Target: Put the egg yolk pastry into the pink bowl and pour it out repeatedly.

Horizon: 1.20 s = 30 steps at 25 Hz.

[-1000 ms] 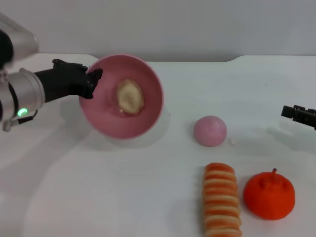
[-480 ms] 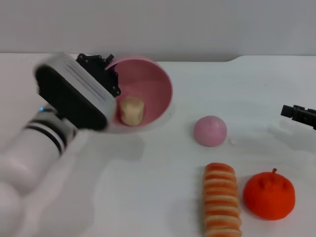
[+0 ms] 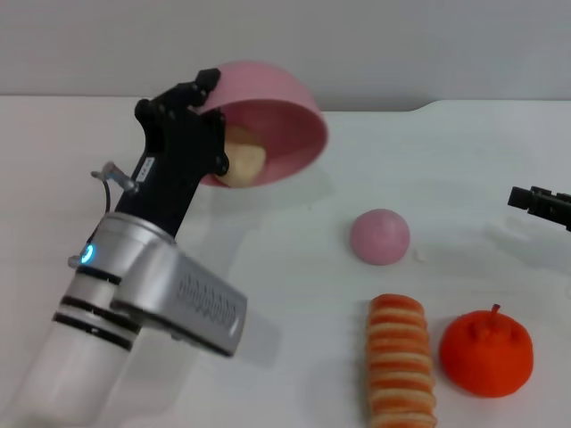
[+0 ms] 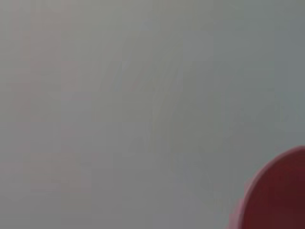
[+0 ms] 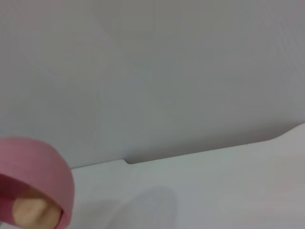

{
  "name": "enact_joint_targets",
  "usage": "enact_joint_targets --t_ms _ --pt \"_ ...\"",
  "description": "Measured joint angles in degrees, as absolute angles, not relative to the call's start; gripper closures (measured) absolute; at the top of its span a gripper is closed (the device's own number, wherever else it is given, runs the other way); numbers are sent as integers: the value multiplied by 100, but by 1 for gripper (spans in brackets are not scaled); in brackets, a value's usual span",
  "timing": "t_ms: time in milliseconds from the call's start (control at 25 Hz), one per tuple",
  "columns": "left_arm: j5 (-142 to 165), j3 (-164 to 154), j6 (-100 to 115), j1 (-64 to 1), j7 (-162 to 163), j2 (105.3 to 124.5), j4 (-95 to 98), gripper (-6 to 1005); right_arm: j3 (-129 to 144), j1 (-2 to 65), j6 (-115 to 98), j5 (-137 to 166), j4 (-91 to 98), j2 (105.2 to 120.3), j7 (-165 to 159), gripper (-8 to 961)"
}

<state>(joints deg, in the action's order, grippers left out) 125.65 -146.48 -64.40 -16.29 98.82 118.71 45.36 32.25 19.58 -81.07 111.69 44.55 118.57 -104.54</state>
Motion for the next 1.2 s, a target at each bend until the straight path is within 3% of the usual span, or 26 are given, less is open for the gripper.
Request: enact_joint_targets --t_ms 1200 --pt "13103 -14944 -6837 -1787 8877 11901 4093 999 3216 1951 -8042 11161 4447 11849 -10449 405"
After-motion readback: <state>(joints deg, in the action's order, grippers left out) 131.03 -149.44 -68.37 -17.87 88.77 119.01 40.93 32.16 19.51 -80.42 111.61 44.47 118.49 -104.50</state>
